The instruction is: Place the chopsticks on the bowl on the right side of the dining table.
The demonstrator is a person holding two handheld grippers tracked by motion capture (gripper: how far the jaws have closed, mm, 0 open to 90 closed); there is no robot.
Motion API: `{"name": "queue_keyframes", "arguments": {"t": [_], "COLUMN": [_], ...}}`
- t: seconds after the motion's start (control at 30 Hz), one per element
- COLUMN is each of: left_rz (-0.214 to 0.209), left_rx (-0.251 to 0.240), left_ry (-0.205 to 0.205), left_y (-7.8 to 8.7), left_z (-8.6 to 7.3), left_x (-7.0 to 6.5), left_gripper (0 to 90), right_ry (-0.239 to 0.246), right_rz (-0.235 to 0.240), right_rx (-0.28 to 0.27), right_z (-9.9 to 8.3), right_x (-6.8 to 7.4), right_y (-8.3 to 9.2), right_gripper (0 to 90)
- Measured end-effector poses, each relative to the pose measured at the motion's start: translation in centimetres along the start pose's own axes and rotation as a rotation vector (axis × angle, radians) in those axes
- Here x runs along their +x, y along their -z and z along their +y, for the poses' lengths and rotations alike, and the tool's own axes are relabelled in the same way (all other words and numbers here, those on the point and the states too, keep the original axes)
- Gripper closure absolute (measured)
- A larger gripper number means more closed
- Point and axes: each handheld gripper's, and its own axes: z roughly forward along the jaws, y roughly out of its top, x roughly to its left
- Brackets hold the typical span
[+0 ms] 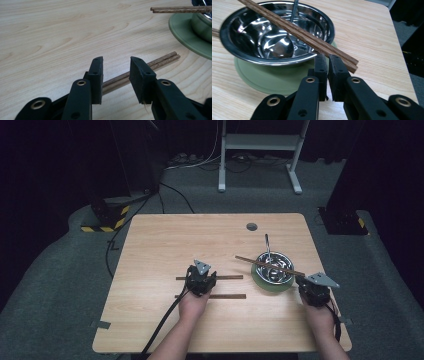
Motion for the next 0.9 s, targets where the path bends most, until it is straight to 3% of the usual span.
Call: {"name": "queue_keyframes", "arguments": {"t": [0.07,0.3,0.43,0.7,0.9], "left_rz": [-0.002,0.006,0.013,0.026,0.004], "left_rx": [0.006,0.034,0.029,0.013,0.004], "left_ry": [-0.023,-0.013,-0.015,0.018,0.022], "left_y": [-0.5,-2.3,-3.1,-4.5,-4.8], "left_z": [0.0,0.2,0.2,0.4,0.4], "left_x": [-0.3,-0.8,-0.9,-1.4,-2.2], "left_gripper": [63.2,64.9,66.4,67.5,67.4], "right_ry": [-0.005,-0.004,-0.001,0.002,0.01], "right_rz": [-0.005,-0.012,-0.02,-0.01,-0.008], "right_rx": [0.002,0.025,0.031,0.044,0.045], "right_z": [0.1,0.6,0.6,0.6,0.9], "right_x": [-0.3,-1.2,-1.5,-2.1,-2.7], "right_y": [-0.1,-1.0,-1.3,-1.8,-2.1], "right_gripper": [84.5,84.5,84.5,84.1,84.1]}}
